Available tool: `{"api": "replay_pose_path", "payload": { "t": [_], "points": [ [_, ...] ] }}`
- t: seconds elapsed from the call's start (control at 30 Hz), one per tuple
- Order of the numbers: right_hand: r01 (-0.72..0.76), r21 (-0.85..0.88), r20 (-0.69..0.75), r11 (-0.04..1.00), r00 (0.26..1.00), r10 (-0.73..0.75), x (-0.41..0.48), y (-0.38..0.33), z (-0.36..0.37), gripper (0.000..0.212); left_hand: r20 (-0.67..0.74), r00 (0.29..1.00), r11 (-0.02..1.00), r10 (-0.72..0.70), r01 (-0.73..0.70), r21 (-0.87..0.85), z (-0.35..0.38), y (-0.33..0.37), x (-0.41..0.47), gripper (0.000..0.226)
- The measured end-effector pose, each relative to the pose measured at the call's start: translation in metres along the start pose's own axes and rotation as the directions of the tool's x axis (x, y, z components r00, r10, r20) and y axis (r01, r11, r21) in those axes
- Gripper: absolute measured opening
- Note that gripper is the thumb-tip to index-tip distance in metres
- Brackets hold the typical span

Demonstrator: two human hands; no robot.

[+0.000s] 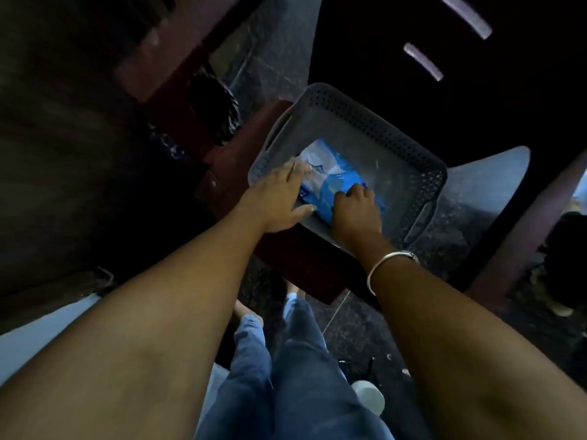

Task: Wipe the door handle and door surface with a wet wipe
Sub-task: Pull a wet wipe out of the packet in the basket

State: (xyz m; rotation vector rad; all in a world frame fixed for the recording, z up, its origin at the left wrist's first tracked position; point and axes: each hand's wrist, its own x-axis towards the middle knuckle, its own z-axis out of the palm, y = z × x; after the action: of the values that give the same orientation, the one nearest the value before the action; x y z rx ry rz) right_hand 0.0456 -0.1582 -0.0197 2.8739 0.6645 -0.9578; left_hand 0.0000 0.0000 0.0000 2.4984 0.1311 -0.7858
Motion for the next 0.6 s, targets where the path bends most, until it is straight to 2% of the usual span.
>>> {"api": "replay_pose_path", "payload": {
  "t": [0.2,0.4,0.6],
  "points": [
    [-0.131,0.315,-0.048,0.94,0.987,0.154,0.041,0.005,0.024,0.031,-0.02,0.996,0.987,-0.089,0.086,-0.136,0.027,-0.001,0.036,0.074],
    [-0.188,0.428,-0.162,0.884,0.946,0.28,0.05,-0.004,0.041,0.027,-0.011,0.999,0.997,-0.046,0.045,-0.061,0.046,-0.016,0.048,0.072],
    [-0.234,0.399,-0.085,0.887,0.953,0.29,0.062,-0.01,0.046,0.023,-0.057,0.997,0.998,-0.056,0.055,-0.017,0.054,-0.021,0.05,0.067]
  ]
}}
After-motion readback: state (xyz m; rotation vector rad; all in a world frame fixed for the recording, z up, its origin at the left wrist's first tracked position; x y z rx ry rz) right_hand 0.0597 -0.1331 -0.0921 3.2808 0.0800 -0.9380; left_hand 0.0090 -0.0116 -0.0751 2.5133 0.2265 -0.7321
